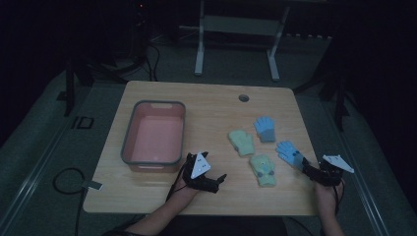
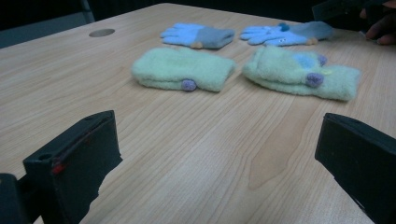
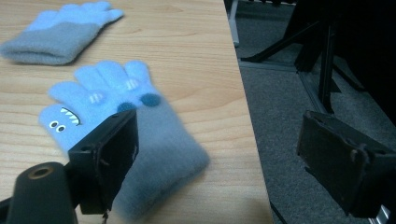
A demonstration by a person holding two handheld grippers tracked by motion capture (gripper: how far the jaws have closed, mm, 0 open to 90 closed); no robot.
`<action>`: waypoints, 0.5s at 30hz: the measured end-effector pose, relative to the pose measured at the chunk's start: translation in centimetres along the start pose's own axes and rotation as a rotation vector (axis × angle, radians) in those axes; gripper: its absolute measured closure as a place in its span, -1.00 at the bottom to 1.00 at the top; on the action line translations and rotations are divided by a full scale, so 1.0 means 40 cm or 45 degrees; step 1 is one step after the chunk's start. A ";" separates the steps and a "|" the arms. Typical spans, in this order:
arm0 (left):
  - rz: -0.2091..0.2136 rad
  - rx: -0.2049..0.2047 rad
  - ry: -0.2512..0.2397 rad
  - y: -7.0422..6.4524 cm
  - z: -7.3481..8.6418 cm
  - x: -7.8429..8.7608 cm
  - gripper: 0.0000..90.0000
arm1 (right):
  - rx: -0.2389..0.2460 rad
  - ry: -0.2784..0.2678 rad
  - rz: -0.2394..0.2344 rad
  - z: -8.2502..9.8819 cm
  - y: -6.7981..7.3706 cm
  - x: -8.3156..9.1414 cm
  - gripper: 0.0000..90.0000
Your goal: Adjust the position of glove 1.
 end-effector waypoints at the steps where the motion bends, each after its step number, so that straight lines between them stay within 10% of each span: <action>1: 0.000 -0.002 0.000 0.000 0.000 0.000 -1.00 | 0.000 -0.001 0.001 0.000 0.000 0.000 -0.72; 15: -0.002 -0.008 0.003 -0.001 0.000 -0.001 -1.00 | -0.036 0.022 -0.014 0.002 -0.005 -0.004 -0.72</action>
Point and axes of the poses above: each handheld gripper's, and its own axes: x roughly backward along the jaws, z roughly out of its underside, y roughly to its left, the point moved 8 cm from there along -x, roughly forward along the jaws, and after that the axes turned 1 degree about x, right-handed, at the moved point
